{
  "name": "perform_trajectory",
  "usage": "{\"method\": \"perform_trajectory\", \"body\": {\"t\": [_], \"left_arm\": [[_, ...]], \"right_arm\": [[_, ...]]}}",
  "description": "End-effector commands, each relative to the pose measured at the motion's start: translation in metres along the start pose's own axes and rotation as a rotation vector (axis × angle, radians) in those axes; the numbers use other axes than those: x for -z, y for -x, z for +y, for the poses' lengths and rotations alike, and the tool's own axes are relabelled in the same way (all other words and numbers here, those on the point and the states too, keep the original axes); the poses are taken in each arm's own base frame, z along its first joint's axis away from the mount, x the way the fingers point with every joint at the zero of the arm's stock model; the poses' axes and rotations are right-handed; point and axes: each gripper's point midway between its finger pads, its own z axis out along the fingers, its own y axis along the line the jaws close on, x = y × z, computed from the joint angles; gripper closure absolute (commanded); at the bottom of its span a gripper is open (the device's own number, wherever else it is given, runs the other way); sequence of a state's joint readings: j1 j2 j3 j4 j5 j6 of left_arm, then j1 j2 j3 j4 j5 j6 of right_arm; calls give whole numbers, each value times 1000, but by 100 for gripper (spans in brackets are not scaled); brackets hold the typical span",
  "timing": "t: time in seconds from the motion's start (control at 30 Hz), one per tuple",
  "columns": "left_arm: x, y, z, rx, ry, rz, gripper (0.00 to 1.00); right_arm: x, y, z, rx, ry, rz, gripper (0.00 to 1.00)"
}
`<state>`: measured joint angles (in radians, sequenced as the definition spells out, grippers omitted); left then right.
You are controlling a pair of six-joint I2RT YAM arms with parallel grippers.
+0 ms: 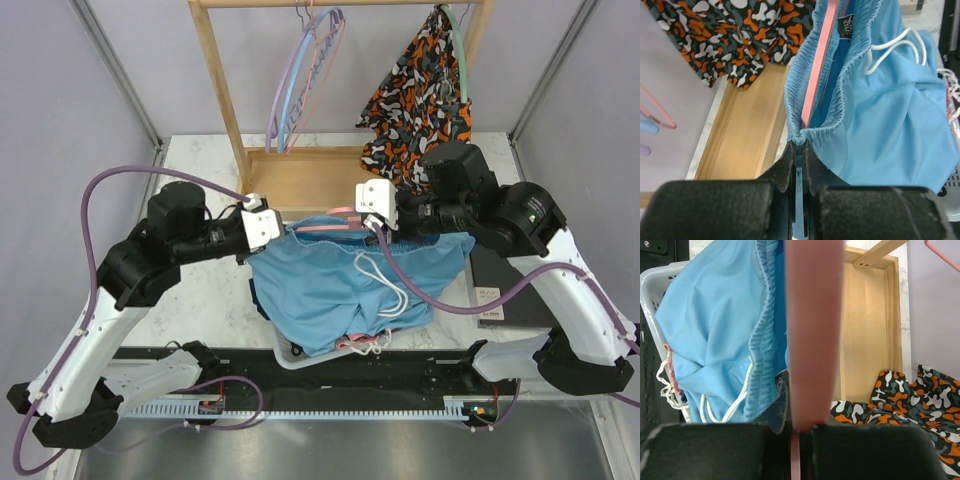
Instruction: Place the shorts on the hanger
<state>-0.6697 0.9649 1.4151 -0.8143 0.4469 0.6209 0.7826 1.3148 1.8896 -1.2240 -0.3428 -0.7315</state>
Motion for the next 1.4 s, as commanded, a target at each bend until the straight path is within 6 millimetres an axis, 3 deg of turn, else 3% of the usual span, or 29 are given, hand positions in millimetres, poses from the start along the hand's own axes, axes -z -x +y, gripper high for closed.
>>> {"method": "perform_trajectory", "body": {"t": [0.0,0.23,0.4,0.47,0.57,0.73,0.87,0.9,1.03,1.2,1.37], "left_arm": [[22,-18,13,-58,119,83,98],[36,-37,14,-69,155,143,98],[27,3,17,-5,98,29,90],[26,25,16,-1,57,-34,96],[17,38,18,37,14,-64,98],[5,37,15,27,-27,-62,98],[9,26,24,68,61,-23,74],[14,30,29,64,92,-38,61],[30,49,16,24,65,-124,36],[30,56,14,-53,30,-139,29],[6,69,25,-90,-6,-149,34]], "right_arm": [[23,17,-13,55,-102,-61,100],[35,25,-17,63,-127,-74,100],[33,41,-18,36,-105,-125,100],[29,43,-18,34,-88,-132,100],[25,43,-19,22,-79,-132,100],[26,48,-26,13,-106,-139,100],[31,48,-33,15,-148,-132,100],[33,48,-35,17,-161,-131,100],[34,53,-33,15,-154,-157,100],[25,55,-25,-3,-99,-175,100],[18,58,-19,-26,-66,-212,100]]}}
